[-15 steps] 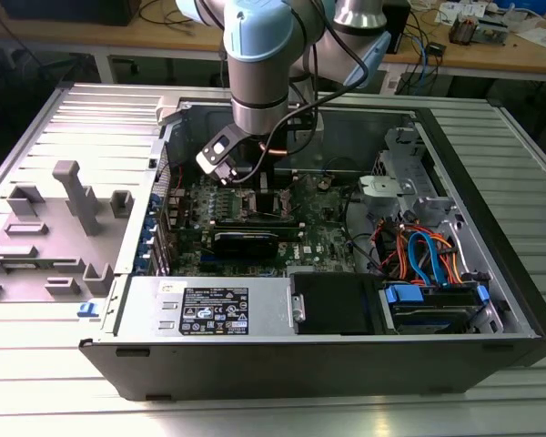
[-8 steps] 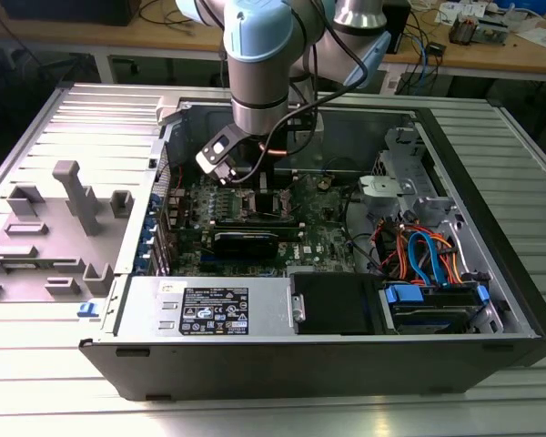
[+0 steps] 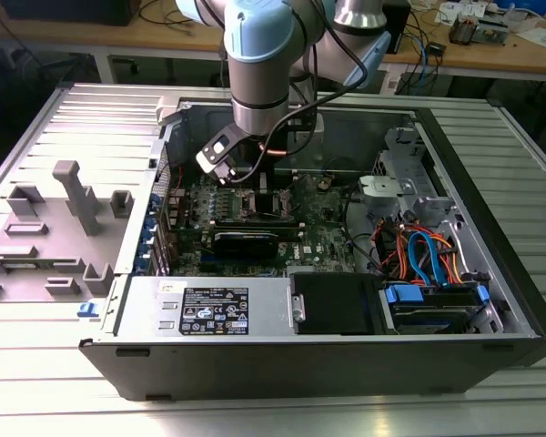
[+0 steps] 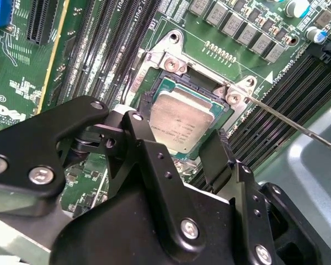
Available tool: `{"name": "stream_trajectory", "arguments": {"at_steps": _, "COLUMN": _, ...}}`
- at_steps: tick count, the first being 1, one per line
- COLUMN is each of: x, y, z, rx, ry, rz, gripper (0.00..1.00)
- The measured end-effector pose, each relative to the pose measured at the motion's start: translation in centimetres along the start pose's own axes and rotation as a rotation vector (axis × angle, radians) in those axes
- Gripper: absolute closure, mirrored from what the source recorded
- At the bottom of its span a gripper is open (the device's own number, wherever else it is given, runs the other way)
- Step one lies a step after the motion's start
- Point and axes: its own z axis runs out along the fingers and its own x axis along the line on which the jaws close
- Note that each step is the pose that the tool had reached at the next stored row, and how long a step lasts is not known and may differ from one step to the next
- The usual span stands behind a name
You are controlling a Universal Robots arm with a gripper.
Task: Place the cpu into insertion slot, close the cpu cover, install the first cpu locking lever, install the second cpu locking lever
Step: 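Place the cpu into insertion slot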
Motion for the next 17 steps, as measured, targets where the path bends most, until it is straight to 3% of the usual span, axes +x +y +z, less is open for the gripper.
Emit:
{"name": "stream_trajectory", "arguments": {"at_steps": 7, "x": 0.00, "y": 0.00, "z": 0.00, "rx": 0.0000, "ry": -0.0017, "rz": 0.000, "gripper": 0.37}}
{"name": "stream_trajectory", "arguments": {"at_steps": 8, "x": 0.00, "y": 0.00, "z": 0.00, "rx": 0.0000, "ry": -0.0021, "rz": 0.000, "gripper": 0.31}}
{"name": "stream_trajectory", "arguments": {"at_steps": 17, "x": 0.00, "y": 0.01, "z": 0.00, "rx": -0.0002, "ry": -0.0029, "rz": 0.000, "gripper": 0.31}}
